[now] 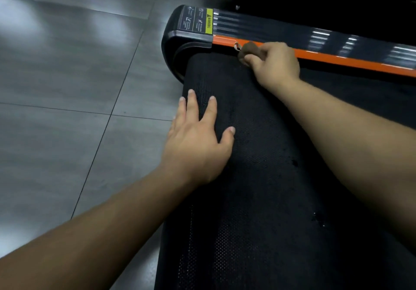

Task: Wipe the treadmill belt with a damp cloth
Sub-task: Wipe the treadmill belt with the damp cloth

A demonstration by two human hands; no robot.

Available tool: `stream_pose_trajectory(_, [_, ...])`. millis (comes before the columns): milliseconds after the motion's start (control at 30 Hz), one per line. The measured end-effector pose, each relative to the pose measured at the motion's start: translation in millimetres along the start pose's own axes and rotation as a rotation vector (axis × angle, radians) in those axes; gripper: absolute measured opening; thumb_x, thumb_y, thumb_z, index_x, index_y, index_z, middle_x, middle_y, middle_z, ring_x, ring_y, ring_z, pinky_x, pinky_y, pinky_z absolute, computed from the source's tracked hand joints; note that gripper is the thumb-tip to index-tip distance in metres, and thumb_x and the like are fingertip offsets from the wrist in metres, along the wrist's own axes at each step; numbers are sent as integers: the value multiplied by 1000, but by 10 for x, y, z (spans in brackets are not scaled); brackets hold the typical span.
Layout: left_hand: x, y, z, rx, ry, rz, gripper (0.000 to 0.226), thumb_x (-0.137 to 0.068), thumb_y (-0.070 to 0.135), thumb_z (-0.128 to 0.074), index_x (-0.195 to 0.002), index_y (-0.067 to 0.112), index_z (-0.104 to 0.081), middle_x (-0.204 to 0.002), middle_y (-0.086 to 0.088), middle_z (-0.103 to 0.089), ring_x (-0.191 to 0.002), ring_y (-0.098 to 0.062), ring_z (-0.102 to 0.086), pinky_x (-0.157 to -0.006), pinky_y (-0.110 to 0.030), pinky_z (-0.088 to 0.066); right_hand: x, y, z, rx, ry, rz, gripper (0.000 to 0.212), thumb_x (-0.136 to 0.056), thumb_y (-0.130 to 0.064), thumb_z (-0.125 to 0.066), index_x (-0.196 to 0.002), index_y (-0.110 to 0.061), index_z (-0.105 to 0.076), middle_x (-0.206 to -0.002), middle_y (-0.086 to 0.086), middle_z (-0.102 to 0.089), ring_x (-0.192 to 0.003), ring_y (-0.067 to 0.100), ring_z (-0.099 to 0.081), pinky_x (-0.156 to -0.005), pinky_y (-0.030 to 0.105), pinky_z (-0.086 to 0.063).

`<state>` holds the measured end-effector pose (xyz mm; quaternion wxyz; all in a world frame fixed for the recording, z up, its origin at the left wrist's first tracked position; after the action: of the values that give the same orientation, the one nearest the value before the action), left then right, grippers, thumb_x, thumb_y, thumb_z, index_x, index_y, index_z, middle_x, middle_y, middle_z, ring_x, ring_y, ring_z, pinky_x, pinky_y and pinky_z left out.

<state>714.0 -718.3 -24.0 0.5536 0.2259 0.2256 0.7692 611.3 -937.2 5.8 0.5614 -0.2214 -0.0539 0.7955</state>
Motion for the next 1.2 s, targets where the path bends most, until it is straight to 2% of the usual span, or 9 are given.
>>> stream_pose_trajectory(67, [-1, 7, -4, -13, 6, 5, 75, -101, 57, -40, -164, 31, -7, -171, -5, 15, -157, -21, 13, -126, -38, 0, 109, -68, -66, -35, 27, 27, 29, -89, -50, -63, -96, -24, -72, -92, -2, -69, -94, 23, -64, -72, 30, -43])
stream_pose_trajectory(200, [3, 1, 0, -11, 0, 7, 75, -101, 57, -40, -164, 31, -7, -171, -6, 15, -157, -21, 14, -126, -38, 0, 276, -96, -27, -80, -98, 201, 29, -88, -51, -63, -99, -26, -73, -88, -7, -68, -87, 19, -61, -72, 32, -45])
stream_pose_trajectory(333, [17, 11, 9, -27, -6, 11, 74, -102, 57, -38, -164, 32, -6, -171, -5, 16, -157, -21, 14, -126, -40, -3, 43, 137, 90, -41, -8, -48, 32, -89, -50, -62, -95, -20, -72, -86, 0, -67, -93, 26, -65, -72, 31, -45])
stream_pose_trajectory(533, [14, 23, 9, -29, -14, 13, 75, -102, 57, -38, -164, 31, -6, -171, -6, 16, -157, -22, 14, -126, -40, -2, 626, 66, 150, -157, -132, 238, 29, -87, -48, -66, -102, -24, -74, -95, 1, -68, -90, 19, -62, -79, 34, -48])
stream_pose_trajectory(700, [21, 26, 15, -31, -13, 22, 74, -102, 58, -37, -164, 32, -6, -171, -4, 16, -157, -20, 14, -126, -42, -5, 302, 196, 169, -81, 24, -51, 31, -90, -49, -62, -101, -21, -73, -90, -2, -68, -95, 24, -64, -73, 30, -45])
stream_pose_trajectory(900, [22, 16, 16, -4, -13, 28, 69, -104, 51, -38, -164, 32, -9, -171, -2, 15, -157, -18, 13, -125, -41, -6, 910, 6, 188, -128, -129, 285, 31, -87, -50, -63, -101, -24, -74, -91, 0, -63, -86, 20, -59, -73, 33, -45])
stream_pose_trajectory(933, [28, 10, 17, 3, -14, 27, 68, -104, 49, -38, -164, 32, -10, -171, -2, 14, -157, -18, 13, -125, -40, -5, 836, 56, 212, -84, -102, 278, 32, -88, -51, -62, -100, -24, -73, -91, 0, -64, -88, 22, -60, -74, 34, -47])
stream_pose_trajectory(1067, [28, 7, 25, 17, -19, 28, 65, -106, 45, -36, -164, 31, -10, -171, -1, 14, -157, -18, 13, -125, -39, -4, 599, 182, 264, -98, 26, -14, 32, -87, -50, -63, -97, -21, -74, -92, -1, -71, -92, 23, -65, -75, 33, -49])
stream_pose_trajectory(1200, [10, -9, 44, 84, -18, 11, 60, -108, 33, -34, -164, 31, -13, -171, -2, 13, -157, -18, 13, -125, -34, 2, 1264, -126, 268, -199, -100, 234, 27, -88, -46, -65, -95, -21, -74, -83, -2, -60, -79, 20, -57, -68, 32, -42])
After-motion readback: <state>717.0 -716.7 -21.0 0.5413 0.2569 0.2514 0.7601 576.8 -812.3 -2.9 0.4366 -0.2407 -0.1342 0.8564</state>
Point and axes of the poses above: each hand's wrist, its own x-axis away from the middle knuckle, its own z-axis out of the back of the hand, y = z × x, the point moved 1 cm from there along -x, towards the middle knuckle
